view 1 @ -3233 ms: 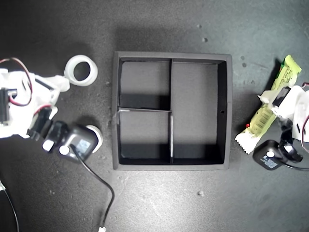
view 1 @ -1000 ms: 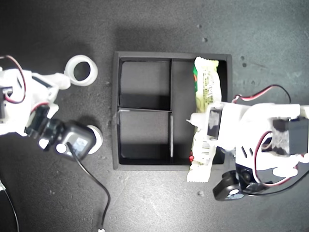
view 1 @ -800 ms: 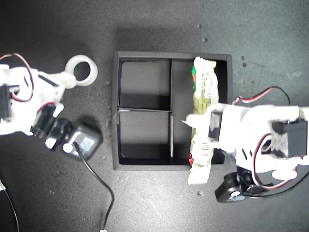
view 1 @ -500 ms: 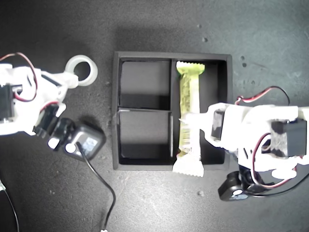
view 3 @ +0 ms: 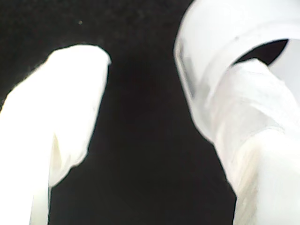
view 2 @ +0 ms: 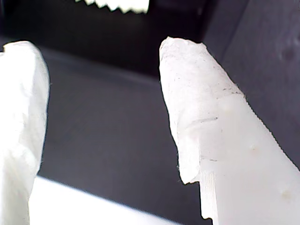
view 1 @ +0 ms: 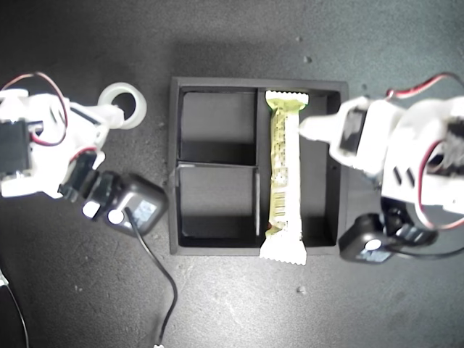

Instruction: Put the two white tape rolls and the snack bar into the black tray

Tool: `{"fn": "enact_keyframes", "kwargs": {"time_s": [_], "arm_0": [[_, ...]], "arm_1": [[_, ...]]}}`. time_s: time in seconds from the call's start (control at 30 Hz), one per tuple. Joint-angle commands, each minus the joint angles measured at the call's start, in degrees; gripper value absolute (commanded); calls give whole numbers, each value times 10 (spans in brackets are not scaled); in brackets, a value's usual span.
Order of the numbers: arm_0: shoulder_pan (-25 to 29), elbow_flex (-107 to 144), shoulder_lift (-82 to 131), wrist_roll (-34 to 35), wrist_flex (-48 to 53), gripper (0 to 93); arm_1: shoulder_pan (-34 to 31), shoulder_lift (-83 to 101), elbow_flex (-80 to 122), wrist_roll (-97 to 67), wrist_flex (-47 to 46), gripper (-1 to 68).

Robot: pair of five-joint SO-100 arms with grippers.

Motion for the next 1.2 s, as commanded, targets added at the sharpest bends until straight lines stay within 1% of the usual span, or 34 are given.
{"fn": "enact_keyframes", "kwargs": {"time_s": [0.0,0.07,0.13,0.27,0.37,0.5,0.67,0.9,1.07,1.17], "arm_0": [[-10,-30,-11,7,-3,178],[-11,-36,-25,8,-3,178],[-14,-43,-40,9,-3,178],[-26,-55,-69,18,-7,178],[-34,-70,-91,27,-10,178],[-40,-91,-117,32,-10,178],[-33,-100,-98,28,-2,173],[-46,-107,-95,31,4,173],[-33,-148,-71,22,69,162],[-31,-149,-42,18,89,158]], "arm_1": [[34,13,-17,-27,11,134],[53,10,11,-29,11,134],[62,7,39,-29,4,115],[54,7,26,-24,10,73],[43,30,27,-11,11,3],[23,78,50,27,11,0],[7,121,182,76,11,-2],[-36,140,207,90,11,-2],[-45,154,244,100,11,-2],[-49,154,247,101,11,-2]]}}
